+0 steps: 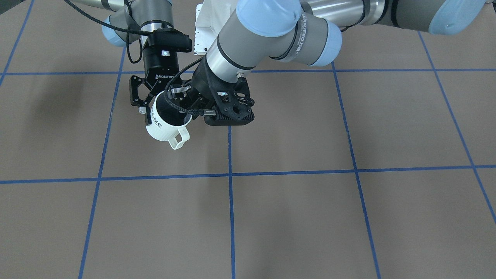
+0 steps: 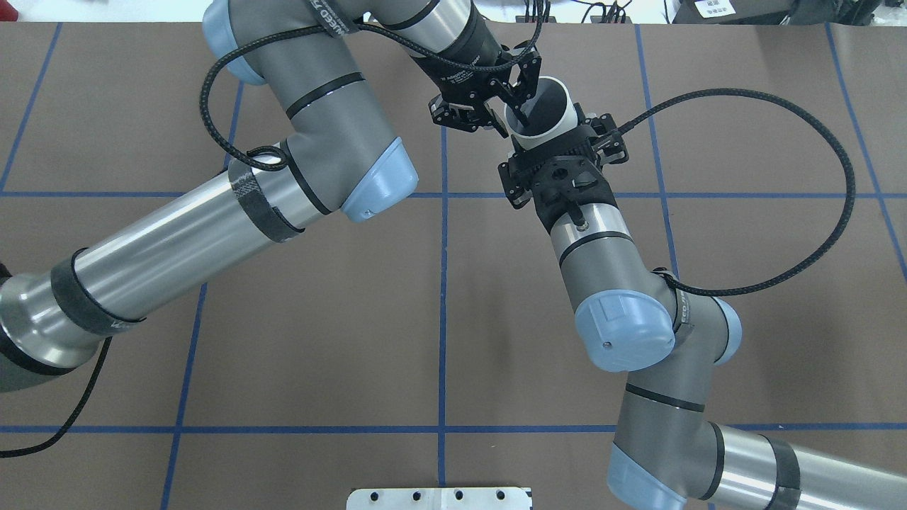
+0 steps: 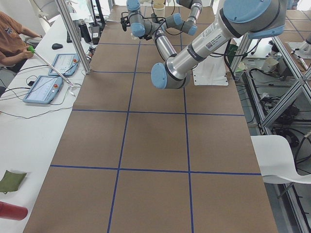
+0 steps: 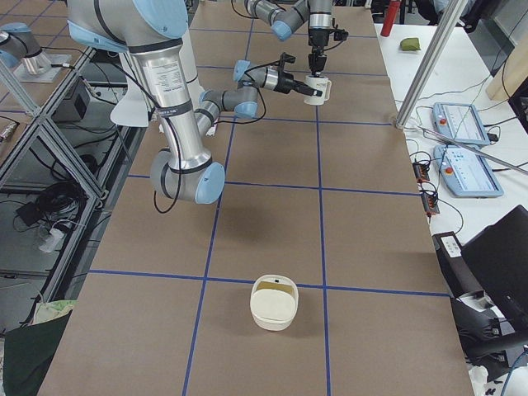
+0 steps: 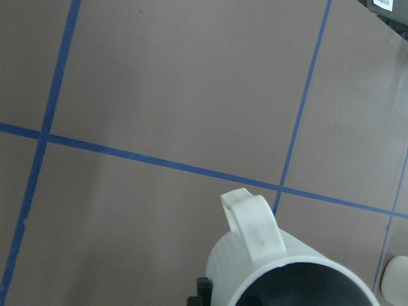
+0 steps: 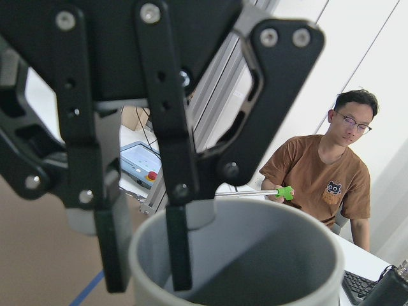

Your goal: Left arm hands cup to right arm to dump lemon

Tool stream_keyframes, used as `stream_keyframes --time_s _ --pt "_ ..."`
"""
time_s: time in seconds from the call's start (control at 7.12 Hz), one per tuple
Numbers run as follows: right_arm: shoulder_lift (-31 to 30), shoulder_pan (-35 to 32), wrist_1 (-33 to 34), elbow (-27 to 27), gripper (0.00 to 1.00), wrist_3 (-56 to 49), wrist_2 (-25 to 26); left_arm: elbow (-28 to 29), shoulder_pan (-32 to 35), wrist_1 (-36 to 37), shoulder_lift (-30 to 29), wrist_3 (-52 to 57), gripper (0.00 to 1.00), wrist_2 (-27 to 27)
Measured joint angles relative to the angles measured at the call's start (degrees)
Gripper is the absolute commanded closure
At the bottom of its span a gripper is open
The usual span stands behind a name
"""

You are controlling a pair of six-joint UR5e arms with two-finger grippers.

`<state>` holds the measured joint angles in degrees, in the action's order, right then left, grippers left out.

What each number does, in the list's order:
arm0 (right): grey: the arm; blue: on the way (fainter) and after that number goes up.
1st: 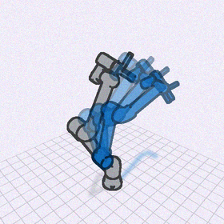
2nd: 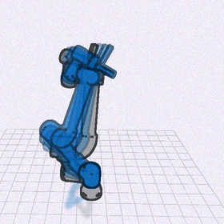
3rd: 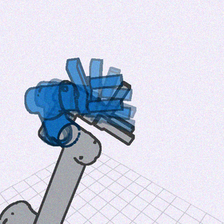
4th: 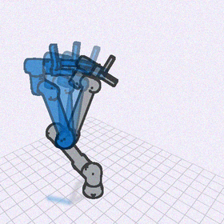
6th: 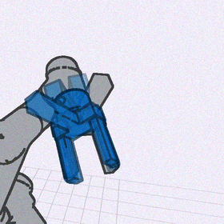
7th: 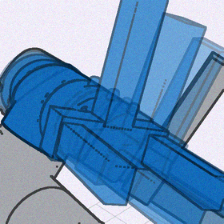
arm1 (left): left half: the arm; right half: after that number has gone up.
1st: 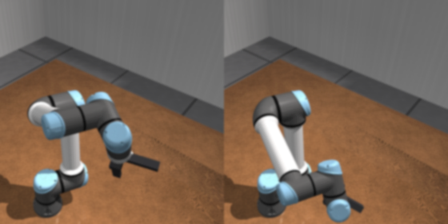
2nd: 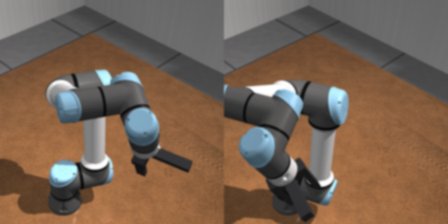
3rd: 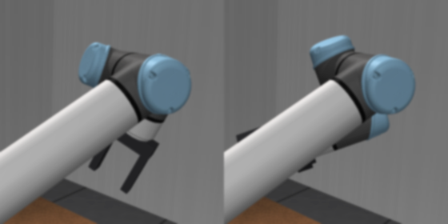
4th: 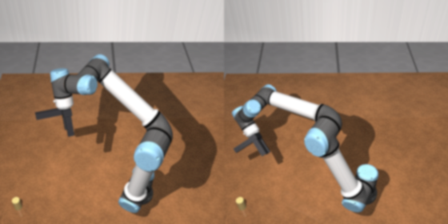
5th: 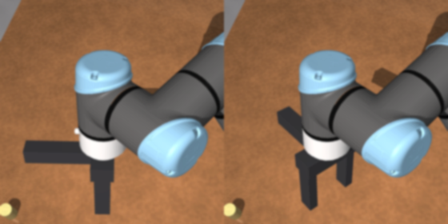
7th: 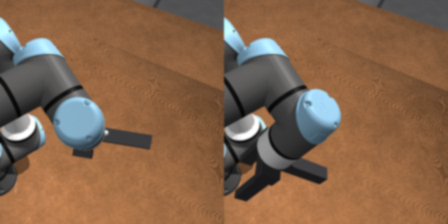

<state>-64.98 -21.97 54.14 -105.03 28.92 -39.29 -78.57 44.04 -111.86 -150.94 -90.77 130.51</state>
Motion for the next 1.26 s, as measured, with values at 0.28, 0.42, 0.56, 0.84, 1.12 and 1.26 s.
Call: stream_keyframes --time_s 0.28,0.42,0.56,0.84,1.12,1.26 --pt "0.0 0.0 0.0 0.0 0.0 0.5 0.0 0.0 0.0 0.1 0.1 0.1 1.0 0.0" --pt "0.0 0.0 0.0 0.0 0.0 0.6 0.0 0.0 0.0 0.1 0.1 0.1 1.0 0.0" --pt "0.0 0.0 0.0 0.0 0.0 0.7 0.0 -0.1 0.0 0.1 0.1 0.2 1.0 0.0" --pt "0.0 0.0 0.0 0.0 0.0 0.7 0.0 -0.1 0.5 0.1 0.1 0.3 1.0 0.1" --pt "0.0 0.0 0.0 0.0 0.0 1.0 -0.1 0.0 3.1 0.3 0.2 0.6 1.0 0.9" --pt "0.0 0.0 0.0 0.0 0.0 1.0 -0.1 0.1 5.0 0.4 0.3 0.8 1.0 2.6"
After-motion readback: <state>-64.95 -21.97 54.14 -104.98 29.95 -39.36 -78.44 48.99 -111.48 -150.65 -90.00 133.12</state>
